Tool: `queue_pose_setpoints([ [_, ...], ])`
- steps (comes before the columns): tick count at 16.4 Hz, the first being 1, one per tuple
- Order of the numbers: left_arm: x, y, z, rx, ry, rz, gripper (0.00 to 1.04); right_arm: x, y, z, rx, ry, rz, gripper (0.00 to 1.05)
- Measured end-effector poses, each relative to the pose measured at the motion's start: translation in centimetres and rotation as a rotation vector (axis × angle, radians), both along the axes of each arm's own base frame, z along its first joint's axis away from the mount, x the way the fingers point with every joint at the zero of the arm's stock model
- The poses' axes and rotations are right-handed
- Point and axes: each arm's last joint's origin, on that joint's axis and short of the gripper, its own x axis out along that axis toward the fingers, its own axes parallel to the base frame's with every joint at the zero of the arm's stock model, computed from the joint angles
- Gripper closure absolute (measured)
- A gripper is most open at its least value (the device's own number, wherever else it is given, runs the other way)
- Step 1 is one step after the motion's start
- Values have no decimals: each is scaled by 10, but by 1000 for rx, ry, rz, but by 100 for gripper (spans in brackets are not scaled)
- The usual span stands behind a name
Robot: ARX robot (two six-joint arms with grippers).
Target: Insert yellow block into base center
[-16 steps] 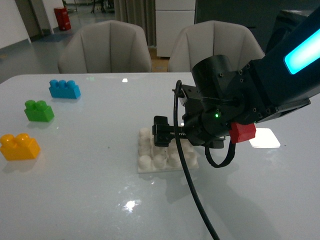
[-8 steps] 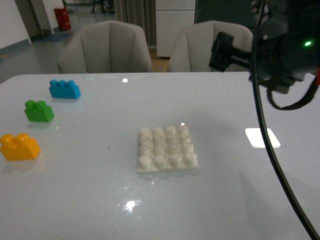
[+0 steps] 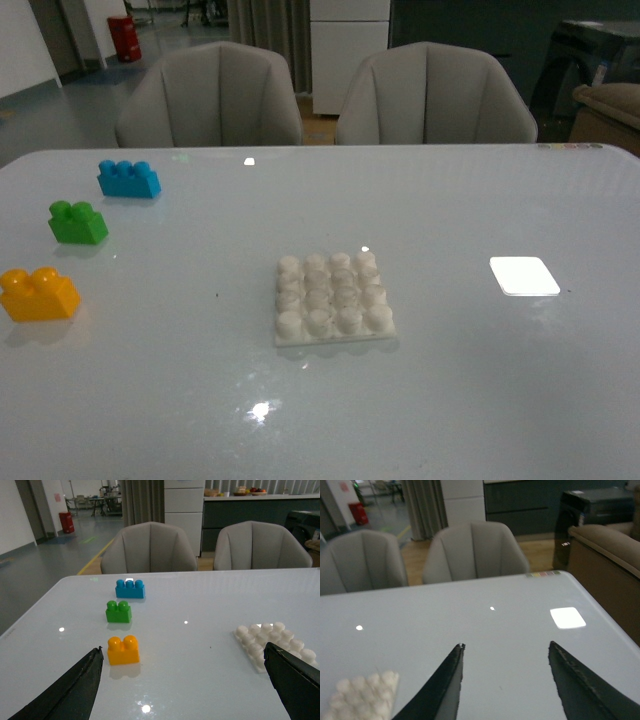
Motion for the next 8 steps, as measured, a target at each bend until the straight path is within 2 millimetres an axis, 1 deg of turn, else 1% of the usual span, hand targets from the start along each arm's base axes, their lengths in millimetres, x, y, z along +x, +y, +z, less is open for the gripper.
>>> queue_pose_setpoints([
  [1, 0, 0, 0, 0, 0, 0, 7, -30, -2, -9, -30, 35, -10, 60],
  [2, 0, 0, 0, 0, 0, -1, 7, -53, -1, -14, -48, 43, 7, 71],
  [3, 0, 0, 0, 0, 0, 0, 7, -76, 0, -15, -55, 14, 15, 84],
  [4, 0, 0, 0, 0, 0, 0, 7, -97, 0, -20, -63, -6, 14, 97],
  [5, 0, 0, 0, 0, 0, 0, 7, -113, 0, -30, -68, -5, 14, 102],
  [6, 0, 0, 0, 0, 0, 0, 7, -125, 0, -47, -70, -3, 14, 103],
  [7, 0, 0, 0, 0, 0, 0, 7, -128, 0, -52, -70, -16, 14, 103],
  [8, 0, 0, 0, 0, 0, 0, 7, -128, 0, -53, -70, -23, 14, 103],
])
